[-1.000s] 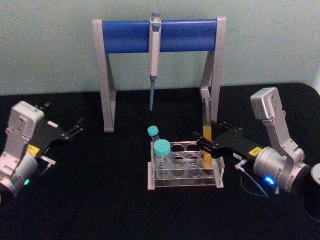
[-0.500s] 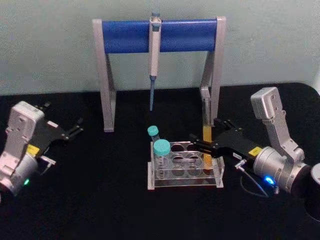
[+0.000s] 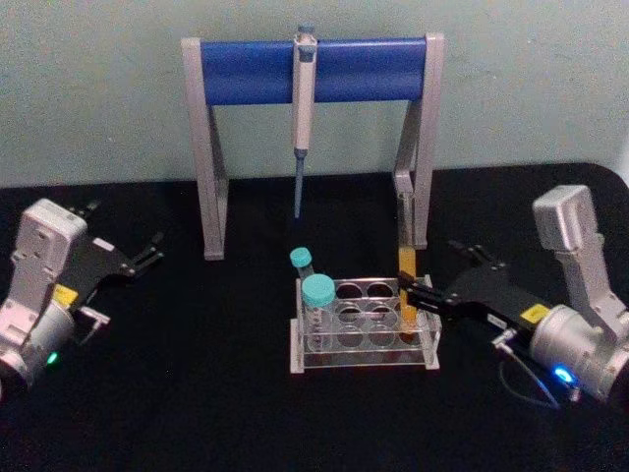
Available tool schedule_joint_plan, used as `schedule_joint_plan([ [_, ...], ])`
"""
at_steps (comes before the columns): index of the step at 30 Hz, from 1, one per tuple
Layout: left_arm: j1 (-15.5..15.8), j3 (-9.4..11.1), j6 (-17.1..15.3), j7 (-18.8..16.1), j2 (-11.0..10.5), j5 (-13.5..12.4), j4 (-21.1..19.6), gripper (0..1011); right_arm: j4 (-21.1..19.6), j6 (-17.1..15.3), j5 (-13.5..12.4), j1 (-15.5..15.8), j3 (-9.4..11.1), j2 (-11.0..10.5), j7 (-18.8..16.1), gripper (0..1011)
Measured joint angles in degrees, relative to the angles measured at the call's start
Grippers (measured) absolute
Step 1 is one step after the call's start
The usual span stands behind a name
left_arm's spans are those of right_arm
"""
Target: Pick up the test tube from the test tube rack, shake it, then place it back into the test tube rack.
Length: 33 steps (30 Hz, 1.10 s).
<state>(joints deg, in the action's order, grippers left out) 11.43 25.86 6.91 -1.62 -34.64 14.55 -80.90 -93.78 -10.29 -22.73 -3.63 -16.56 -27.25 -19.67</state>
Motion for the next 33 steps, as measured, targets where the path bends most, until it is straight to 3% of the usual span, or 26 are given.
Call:
schedule_joint_plan([
  [6, 0.00, 0.00, 0.00, 0.00, 0.00, 0.00, 0.00, 1001, -1.82, 2.59, 0.55, 3.24, 2.39, -0.31, 2.55, 1000],
  [9, 0.00, 0.00, 0.00, 0.00, 0.00, 0.00, 0.00, 1001, -1.70, 5.58, 2.90, 4.84, 3.62, 0.62, 5.21, 1000],
  [17, 0.00, 0.00, 0.00, 0.00, 0.00, 0.00, 0.00, 1002, 2.03, 12.22, 8.51, 5.72, 4.13, 3.90, 10.00, 1000],
  [22, 0.00, 0.00, 0.00, 0.00, 0.00, 0.00, 0.00, 1001, 5.20, 13.30, 10.83, 4.98, 4.16, 6.08, 11.58, 1000],
  [33, 0.00, 0.00, 0.00, 0.00, 0.00, 0.00, 0.00, 1001, 9.16, 11.95, 12.76, 3.58, 4.31, 8.52, 11.83, 1000],
])
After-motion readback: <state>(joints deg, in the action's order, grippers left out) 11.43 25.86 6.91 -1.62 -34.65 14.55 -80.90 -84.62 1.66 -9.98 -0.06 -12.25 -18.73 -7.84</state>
